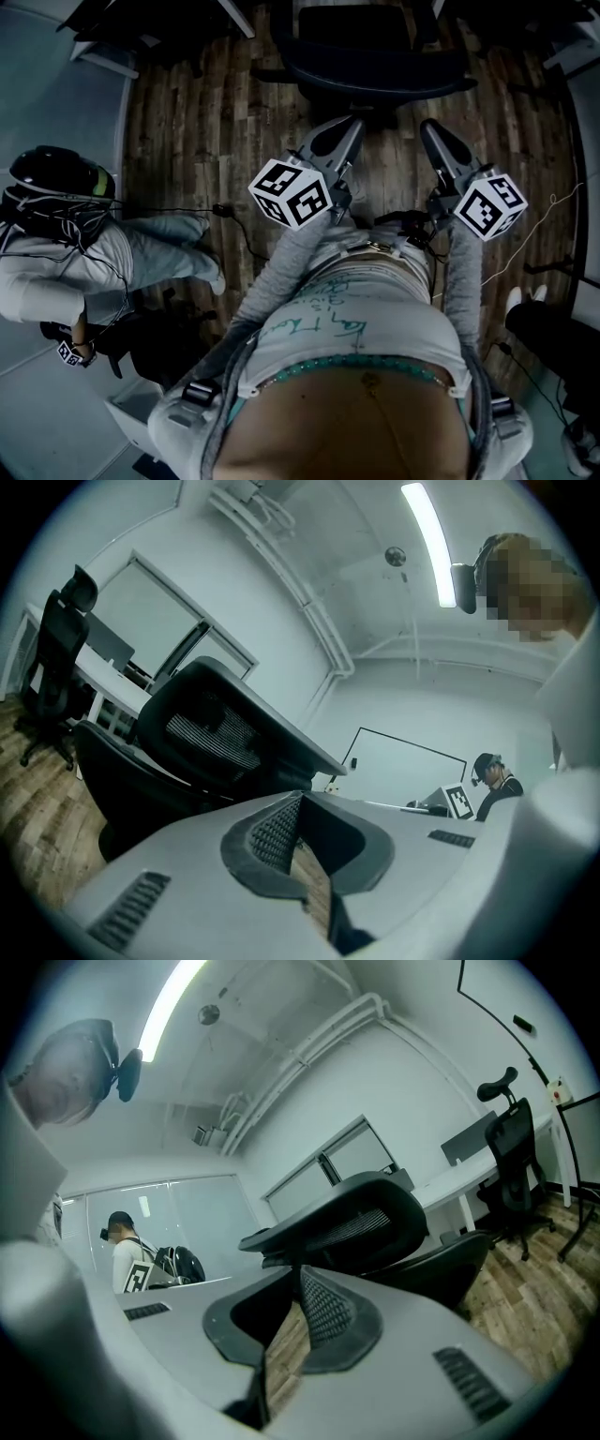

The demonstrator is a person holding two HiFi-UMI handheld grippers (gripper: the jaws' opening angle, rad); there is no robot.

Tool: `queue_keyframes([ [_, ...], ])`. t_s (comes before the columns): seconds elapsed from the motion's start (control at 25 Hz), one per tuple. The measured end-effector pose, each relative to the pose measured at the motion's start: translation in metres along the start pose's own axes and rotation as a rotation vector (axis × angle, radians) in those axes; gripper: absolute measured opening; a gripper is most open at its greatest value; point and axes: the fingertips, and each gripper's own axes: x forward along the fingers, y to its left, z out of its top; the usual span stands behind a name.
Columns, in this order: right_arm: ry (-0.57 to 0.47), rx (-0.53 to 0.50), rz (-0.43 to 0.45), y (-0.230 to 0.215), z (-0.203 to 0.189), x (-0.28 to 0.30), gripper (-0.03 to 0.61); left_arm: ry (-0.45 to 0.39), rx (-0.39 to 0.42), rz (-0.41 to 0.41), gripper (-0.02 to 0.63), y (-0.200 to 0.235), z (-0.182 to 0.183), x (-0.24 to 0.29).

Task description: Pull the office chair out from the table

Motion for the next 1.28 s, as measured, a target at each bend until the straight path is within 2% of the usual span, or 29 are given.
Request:
queue_keyframes([
  [0.48,0.099,-0.104,0.053,0.010,-0.012,-0.017,0.037,-0.015,0.000,0.064,0.011,-0.026,-0.018,-0.004],
  [0.72,0.145,-0.125,0.086,0.014,-0.027,-0.045,0.037,-0.031,-0.021,0.087,0.011,-0.055,-0.035,-0.008],
  [1.28,0.112,-0.230,0.132,0.055,-0.037,-0.114,0.034,-0.048,0.130,0.174,0.011,-0.137,-0.065,-0.043],
])
